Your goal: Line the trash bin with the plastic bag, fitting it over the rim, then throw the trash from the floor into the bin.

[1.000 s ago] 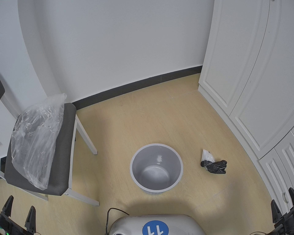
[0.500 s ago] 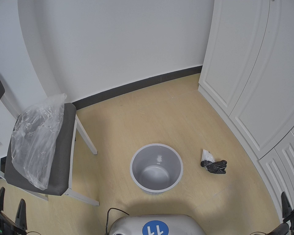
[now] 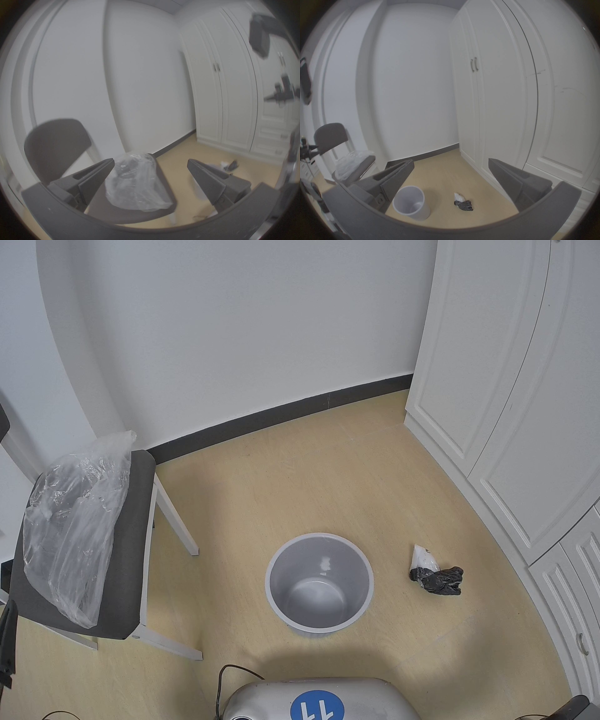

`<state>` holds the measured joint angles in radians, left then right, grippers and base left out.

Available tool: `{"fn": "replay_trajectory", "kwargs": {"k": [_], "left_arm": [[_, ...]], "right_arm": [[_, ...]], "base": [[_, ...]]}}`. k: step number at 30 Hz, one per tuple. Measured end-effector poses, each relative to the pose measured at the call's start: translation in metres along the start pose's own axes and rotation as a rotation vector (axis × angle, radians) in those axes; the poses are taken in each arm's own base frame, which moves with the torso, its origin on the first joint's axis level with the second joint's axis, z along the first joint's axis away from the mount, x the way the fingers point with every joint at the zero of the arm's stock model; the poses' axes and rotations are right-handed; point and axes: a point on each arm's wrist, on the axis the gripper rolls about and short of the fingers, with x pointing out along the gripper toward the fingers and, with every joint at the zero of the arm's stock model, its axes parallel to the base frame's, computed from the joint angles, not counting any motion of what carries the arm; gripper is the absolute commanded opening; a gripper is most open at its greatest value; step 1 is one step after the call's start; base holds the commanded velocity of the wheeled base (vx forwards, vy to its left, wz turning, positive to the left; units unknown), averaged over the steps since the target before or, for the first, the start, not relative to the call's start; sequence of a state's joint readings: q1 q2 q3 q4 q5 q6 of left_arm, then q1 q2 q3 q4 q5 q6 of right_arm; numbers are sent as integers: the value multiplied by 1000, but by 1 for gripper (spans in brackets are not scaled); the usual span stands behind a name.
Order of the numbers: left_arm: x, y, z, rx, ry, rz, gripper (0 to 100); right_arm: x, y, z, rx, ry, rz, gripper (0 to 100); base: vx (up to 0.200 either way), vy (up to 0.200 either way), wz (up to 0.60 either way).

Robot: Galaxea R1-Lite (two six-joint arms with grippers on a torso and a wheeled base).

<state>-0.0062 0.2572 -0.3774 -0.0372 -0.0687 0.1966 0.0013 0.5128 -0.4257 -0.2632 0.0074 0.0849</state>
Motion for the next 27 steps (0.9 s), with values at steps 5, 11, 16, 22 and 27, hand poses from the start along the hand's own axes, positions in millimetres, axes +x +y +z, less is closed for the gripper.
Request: {"fn": "replay_trajectory", "kwargs": {"k": [5, 11, 16, 22, 27], "left_arm": [[23, 5, 14, 257, 89, -3, 100], [55, 10, 23, 441, 196, -32, 100], [83, 13, 26, 489, 302, -28, 100], [110, 8, 21, 511, 392, -72, 100], [129, 3, 17, 539, 467, -76, 100]], "right_arm": [[28, 1, 15, 50, 13, -61, 100], [44, 3, 20, 64, 43, -82, 100], [49, 5, 19, 49, 79, -72, 100], [56, 6, 16, 40, 114, -86, 100], [69, 8, 10, 36, 152, -156, 100]], "base": [[0, 0, 0], [0, 0, 0], [0, 0, 0], [0, 0, 0], [0, 0, 0]]}}
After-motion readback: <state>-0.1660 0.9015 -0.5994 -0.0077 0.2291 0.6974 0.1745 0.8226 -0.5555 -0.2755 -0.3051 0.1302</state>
